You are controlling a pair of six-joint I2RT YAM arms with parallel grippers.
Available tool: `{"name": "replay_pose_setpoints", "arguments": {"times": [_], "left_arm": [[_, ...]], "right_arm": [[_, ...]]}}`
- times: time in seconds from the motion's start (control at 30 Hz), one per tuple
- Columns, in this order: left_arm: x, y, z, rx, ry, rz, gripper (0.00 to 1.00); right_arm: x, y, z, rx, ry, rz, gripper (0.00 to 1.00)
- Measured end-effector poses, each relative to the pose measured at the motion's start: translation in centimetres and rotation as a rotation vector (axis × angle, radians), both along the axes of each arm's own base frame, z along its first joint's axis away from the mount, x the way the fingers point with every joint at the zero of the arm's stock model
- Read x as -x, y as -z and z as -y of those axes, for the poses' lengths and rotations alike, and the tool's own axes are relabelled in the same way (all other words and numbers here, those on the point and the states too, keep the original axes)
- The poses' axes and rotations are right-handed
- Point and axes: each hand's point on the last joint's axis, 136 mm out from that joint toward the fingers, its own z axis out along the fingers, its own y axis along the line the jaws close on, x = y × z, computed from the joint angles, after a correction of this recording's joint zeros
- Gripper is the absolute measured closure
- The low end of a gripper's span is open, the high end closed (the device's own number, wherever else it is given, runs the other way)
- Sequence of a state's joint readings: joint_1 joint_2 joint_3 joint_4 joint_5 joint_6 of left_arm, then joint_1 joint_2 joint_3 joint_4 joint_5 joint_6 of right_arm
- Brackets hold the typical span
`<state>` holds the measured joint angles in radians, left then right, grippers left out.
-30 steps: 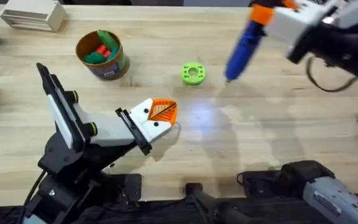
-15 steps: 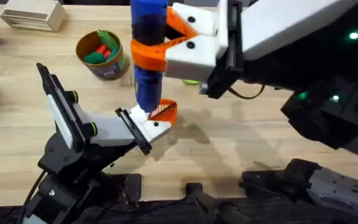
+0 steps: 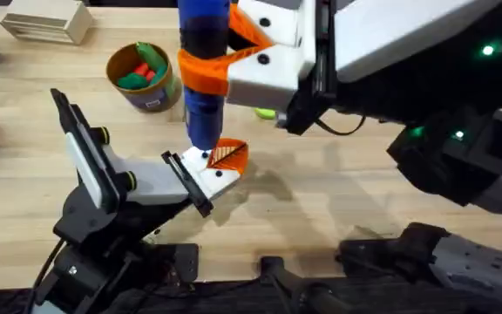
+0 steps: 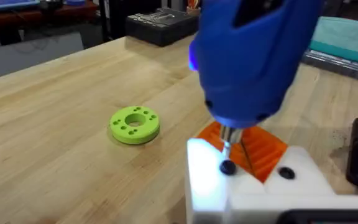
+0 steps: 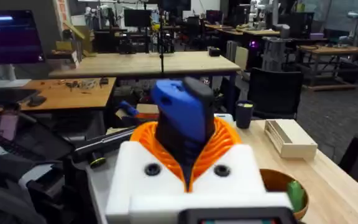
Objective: Pick up the gripper from the table and insert it into the empty holder that is missing its gripper. Then pick up a screw, insert it into the mounting hole, and use the screwdriver to tighten it. Finally, clean up the table by picking up the vegetable and placing it into the bucket.
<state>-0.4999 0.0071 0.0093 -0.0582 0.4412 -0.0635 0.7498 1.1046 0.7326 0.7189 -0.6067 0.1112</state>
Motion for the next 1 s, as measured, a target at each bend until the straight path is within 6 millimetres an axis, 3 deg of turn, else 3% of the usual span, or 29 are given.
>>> {"name": "replay_pose_setpoints", "arguments": {"times": [1.0], "left_arm": [[0.0, 0.0, 0.0, 0.0, 0.0, 0.0, 0.989]], "right_arm": [[-0.22, 0.21, -0.21, -0.004, -0.005, -0.023, 0.971]]}}
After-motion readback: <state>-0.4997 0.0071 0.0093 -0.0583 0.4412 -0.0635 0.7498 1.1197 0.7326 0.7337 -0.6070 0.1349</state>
